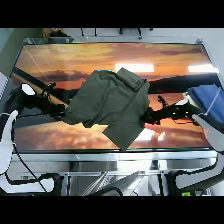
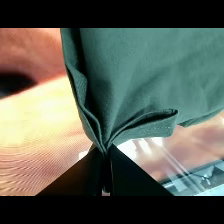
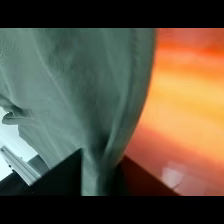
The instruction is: Fold the shirts.
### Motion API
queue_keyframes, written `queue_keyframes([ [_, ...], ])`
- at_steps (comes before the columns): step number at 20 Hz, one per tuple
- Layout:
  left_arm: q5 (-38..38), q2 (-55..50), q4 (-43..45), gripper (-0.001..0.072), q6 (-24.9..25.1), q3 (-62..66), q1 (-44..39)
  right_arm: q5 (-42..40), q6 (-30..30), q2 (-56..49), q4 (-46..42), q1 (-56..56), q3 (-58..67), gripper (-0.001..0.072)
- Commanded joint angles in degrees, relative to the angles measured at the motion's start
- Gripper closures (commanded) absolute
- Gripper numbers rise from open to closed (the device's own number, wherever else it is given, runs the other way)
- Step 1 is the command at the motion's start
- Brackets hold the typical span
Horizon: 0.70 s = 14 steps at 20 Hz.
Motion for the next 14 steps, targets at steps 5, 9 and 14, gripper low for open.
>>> queue_keyframes([
  [5, 1.14, 6.75, -0.20, 0.0693, 0.87, 1.27, -0.02, 5.38, -5.46, 8.37, 6.64, 2.91, 6.97, 0.0692],
  [9, -0.87, 20.61, -2.36, 0.0693, -1.49, 13.11, 0.15, 5.07, -4.90, 25.09, 7.52, 2.91, 24.63, 0.0693],
  [14, 4.61, 40.26, -17.00, 0.0693, -1.36, 37.51, 6.88, -6.29, -7.23, 43.08, 7.34, 2.91, 40.79, 0.0693],
])
